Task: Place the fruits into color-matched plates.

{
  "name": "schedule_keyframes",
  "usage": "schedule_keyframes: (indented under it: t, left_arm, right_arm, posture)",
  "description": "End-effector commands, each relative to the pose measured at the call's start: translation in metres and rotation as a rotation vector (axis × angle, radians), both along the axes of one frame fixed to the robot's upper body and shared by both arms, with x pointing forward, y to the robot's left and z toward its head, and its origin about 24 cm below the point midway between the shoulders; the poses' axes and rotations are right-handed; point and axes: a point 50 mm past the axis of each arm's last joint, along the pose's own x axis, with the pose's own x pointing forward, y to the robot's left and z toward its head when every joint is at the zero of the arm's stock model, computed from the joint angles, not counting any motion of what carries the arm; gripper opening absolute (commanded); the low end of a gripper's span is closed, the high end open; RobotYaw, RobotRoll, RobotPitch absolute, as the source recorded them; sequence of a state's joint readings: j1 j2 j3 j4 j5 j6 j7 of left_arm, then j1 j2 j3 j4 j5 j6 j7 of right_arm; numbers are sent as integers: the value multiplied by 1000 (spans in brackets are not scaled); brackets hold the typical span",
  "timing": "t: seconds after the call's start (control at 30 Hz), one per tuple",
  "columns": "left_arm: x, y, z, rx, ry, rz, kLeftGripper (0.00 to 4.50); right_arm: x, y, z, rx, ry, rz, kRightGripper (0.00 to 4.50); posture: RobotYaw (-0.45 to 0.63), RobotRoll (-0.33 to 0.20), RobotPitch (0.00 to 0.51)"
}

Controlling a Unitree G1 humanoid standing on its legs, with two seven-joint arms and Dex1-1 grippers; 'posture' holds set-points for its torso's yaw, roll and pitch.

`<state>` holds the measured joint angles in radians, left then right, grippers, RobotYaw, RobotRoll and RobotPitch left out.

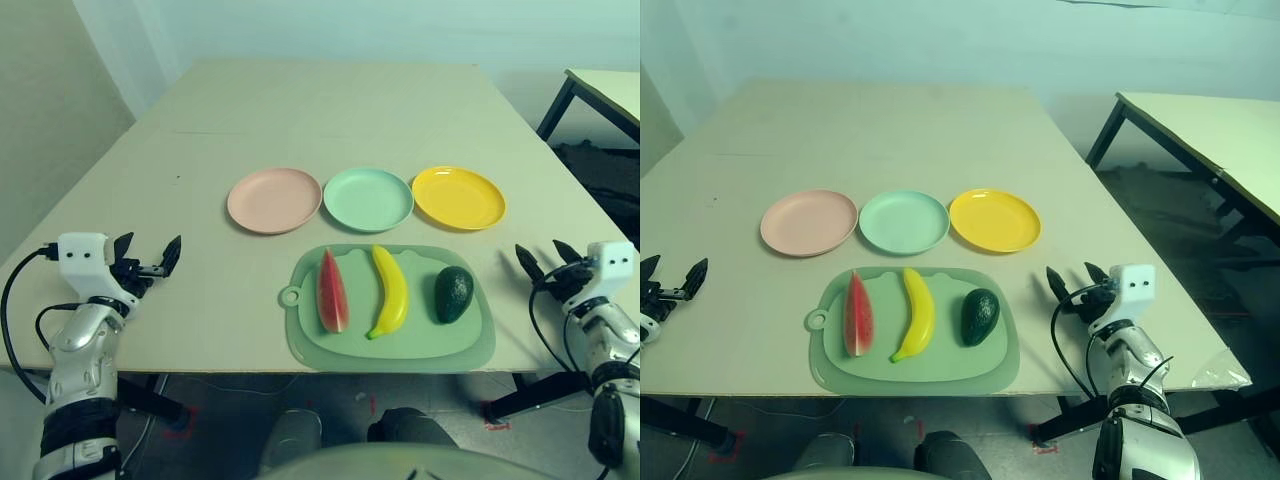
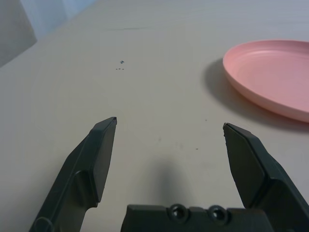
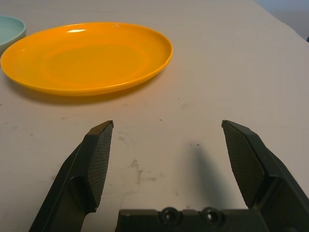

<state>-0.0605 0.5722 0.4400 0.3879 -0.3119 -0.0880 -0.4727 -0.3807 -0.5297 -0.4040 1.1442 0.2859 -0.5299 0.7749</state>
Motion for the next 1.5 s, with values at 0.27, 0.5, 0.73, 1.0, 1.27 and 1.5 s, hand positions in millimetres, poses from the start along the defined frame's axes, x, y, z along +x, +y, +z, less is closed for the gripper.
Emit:
schedule_keyframes:
  t: [0.27, 0.5, 0.73, 1.0, 1.27, 1.5]
  left_arm:
    - [7, -12, -1, 0, 4, -36, 4470]
    - [7, -18, 1, -60, -38, -49, 4470]
    - [13, -46, 24, -54, -49, -495, 4470]
    - [-5, -76, 49, 88, 167, -1121, 4470]
    - [-16, -93, 49, 161, 319, -1345, 4470]
    - [-16, -98, 48, 177, 339, -1379, 4470]
  right_arm:
    - [2, -4, 4, -7, 9, 0, 4500]
    - [-1, -16, 12, -27, -1, -25, 4500]
    - [-8, -10, 26, -134, -68, 199, 4500]
    - [-24, 21, 73, -452, 27, 838, 4500]
    - [-15, 44, 151, -955, 260, 1211, 4500]
    - [8, 101, 199, -1179, 304, 1392, 4500]
  posture:
    - [134, 0, 17]
    - [94, 0, 6]
    - [48, 0, 11]
    - [-43, 0, 17]
    - [-86, 0, 9]
    - [-72, 0, 6]
